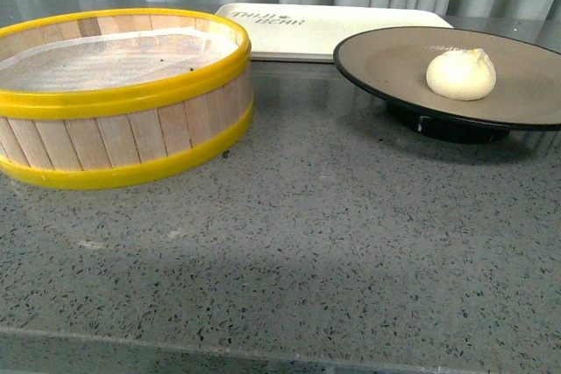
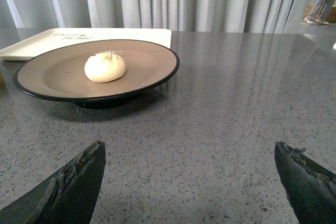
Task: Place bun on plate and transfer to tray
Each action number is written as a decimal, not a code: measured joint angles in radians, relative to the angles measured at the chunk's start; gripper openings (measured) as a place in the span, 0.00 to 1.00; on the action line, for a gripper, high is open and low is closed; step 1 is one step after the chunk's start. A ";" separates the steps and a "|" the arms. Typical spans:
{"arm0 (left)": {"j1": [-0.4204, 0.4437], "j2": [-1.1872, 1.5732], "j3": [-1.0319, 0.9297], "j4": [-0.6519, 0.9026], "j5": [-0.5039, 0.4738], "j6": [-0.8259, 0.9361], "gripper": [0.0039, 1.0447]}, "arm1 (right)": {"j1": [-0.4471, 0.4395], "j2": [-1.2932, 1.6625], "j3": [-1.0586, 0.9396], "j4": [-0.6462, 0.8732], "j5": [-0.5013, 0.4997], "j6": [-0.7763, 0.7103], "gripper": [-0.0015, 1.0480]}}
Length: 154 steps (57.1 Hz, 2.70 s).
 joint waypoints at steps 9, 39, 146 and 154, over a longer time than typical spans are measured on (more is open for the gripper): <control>0.213 -0.414 -0.402 -0.078 0.149 -0.002 0.94 | 0.000 0.000 0.000 0.000 0.000 0.000 0.92; 0.652 -0.943 -1.081 0.257 0.227 -0.368 0.27 | 0.000 0.000 0.000 0.000 0.000 0.000 0.92; 0.652 -1.456 -1.292 -0.006 0.225 -0.390 0.38 | 0.000 0.000 0.000 0.000 0.000 0.000 0.92; 0.652 -1.456 -1.292 -0.006 0.225 -0.390 0.69 | 0.000 0.000 0.000 0.000 0.000 0.000 0.92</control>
